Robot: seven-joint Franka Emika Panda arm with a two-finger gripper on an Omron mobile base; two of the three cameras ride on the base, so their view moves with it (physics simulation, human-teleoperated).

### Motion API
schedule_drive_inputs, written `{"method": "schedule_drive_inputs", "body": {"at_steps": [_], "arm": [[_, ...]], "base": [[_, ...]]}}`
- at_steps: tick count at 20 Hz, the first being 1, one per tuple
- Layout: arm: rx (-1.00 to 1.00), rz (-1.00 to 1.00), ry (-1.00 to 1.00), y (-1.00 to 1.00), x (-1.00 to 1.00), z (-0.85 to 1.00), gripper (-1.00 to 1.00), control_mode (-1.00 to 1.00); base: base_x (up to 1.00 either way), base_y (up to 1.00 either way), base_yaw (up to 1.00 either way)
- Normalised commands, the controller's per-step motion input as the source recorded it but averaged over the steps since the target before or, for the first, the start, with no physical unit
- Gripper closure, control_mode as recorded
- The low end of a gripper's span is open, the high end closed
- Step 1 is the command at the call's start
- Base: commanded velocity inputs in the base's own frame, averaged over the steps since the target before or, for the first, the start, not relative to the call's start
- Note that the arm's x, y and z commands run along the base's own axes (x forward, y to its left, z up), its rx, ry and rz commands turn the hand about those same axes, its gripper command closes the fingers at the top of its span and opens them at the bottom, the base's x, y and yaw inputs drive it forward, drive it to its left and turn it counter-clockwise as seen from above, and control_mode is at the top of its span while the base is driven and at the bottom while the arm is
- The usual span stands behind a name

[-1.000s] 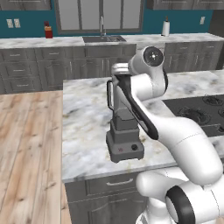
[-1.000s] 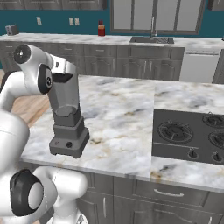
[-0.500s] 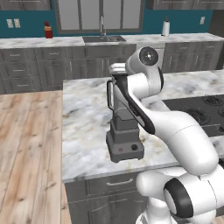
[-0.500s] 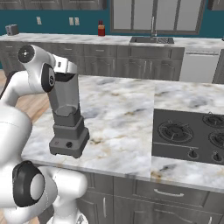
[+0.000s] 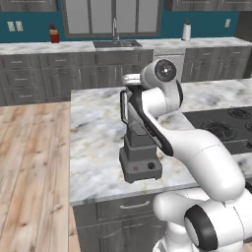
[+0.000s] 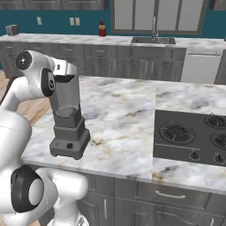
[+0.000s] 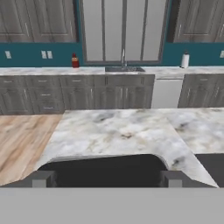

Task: Close the lid blender by securely placing the lid on top.

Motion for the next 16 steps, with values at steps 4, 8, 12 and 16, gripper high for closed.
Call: {"method": "schedule_drive_inputs", "body": {"at_steps": [4, 8, 12, 16], "arm": [[0.0, 0.0, -0.06, 0.0, 0.12, -0.36, 1.0, -1.0], [0.0, 0.0, 0.0, 0.01, 0.0, -0.28, 1.0, -1.0], [0.0, 0.0, 0.0, 0.06, 0.0, -0.18, 1.0, -1.0], [0.0, 0.0, -0.03, 0.0, 0.07, -0.05, 1.0, -1.0]], "base": [[0.0, 0.0, 0.0], [0.0, 0.0, 0.0], [0.0, 0.0, 0.0], [0.0, 0.0, 0.0]]}}
